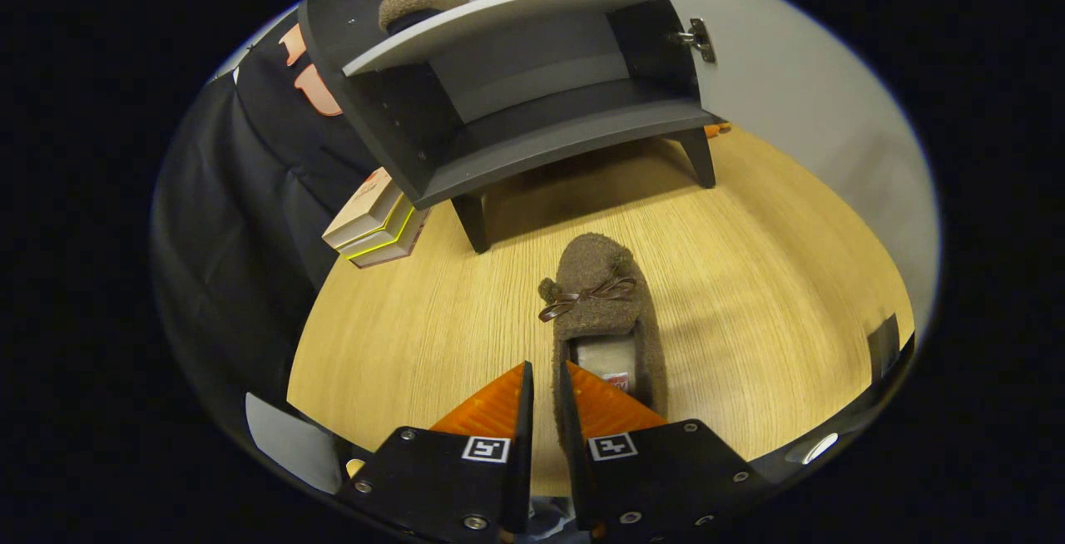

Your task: Open the shoe cabinet door, grab the shoes and put them into the shoe cabinet, then close the shoe cabinet door.

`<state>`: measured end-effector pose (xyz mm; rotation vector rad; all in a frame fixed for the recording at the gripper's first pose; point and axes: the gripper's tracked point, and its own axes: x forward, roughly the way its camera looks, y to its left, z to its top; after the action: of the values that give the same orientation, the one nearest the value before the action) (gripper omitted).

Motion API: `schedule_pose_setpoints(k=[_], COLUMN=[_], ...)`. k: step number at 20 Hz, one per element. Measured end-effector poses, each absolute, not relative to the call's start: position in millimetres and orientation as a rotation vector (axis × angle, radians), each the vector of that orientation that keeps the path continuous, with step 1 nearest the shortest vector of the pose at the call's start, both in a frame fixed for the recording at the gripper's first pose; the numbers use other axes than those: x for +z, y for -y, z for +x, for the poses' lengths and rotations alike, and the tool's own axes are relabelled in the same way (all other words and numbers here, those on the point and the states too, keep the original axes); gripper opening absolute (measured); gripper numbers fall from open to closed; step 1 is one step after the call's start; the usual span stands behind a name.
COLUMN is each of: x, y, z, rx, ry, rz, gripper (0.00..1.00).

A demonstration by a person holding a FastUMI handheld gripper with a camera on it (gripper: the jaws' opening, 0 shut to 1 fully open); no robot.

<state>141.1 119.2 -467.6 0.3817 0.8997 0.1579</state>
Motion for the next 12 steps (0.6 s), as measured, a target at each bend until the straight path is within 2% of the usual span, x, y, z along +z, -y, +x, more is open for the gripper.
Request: schedule_pose_setpoints(k=[9, 12], x=[-512, -517], y=[-124, -124], z=[172, 174], rx=[0.135, 0.116], ry=[-0.962, -0.966], rz=[0.378, 0.364], gripper=[0.2, 0.14])
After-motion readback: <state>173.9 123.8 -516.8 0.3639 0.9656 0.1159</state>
